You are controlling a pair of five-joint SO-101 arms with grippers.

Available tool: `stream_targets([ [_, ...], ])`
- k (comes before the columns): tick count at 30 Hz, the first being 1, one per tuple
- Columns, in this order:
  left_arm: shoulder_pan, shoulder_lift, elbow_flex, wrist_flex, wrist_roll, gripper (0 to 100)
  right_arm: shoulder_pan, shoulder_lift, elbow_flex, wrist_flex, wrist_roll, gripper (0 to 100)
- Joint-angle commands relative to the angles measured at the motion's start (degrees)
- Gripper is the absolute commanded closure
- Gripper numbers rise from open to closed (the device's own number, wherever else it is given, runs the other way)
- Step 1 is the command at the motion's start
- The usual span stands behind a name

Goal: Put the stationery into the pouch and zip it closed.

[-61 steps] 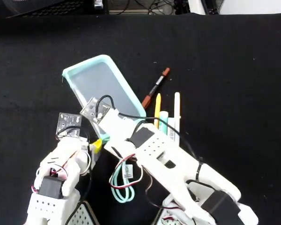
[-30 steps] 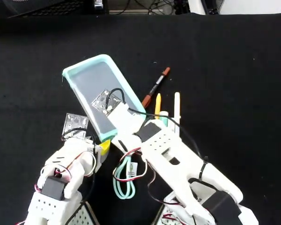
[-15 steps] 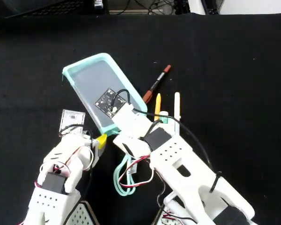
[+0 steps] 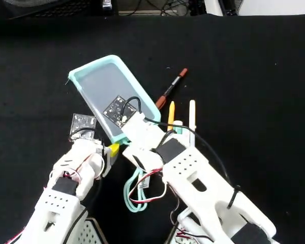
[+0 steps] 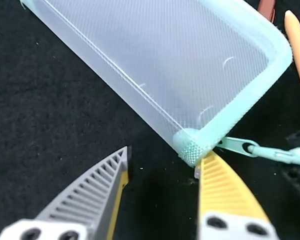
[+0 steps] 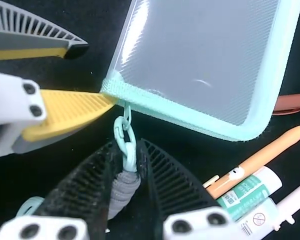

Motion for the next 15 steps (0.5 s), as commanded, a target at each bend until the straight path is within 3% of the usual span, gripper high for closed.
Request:
stream_targets([
  [1, 0.13, 1.32, -2.95, -1.05, 0.18, 79, 0.88, -1.98, -0.22, -0.7, 0.09, 98.5],
  [6, 0.13, 1.32, -3.65, -1.85, 0.18, 98, 0.88, -1.98, -0.13, -0.62, 0.09, 98.5],
  [15, 0.04, 1.32, -5.23, -2.2, 0.18, 97, 0.88, -2.33, -0.31, 0.88, 2.81, 98.5],
])
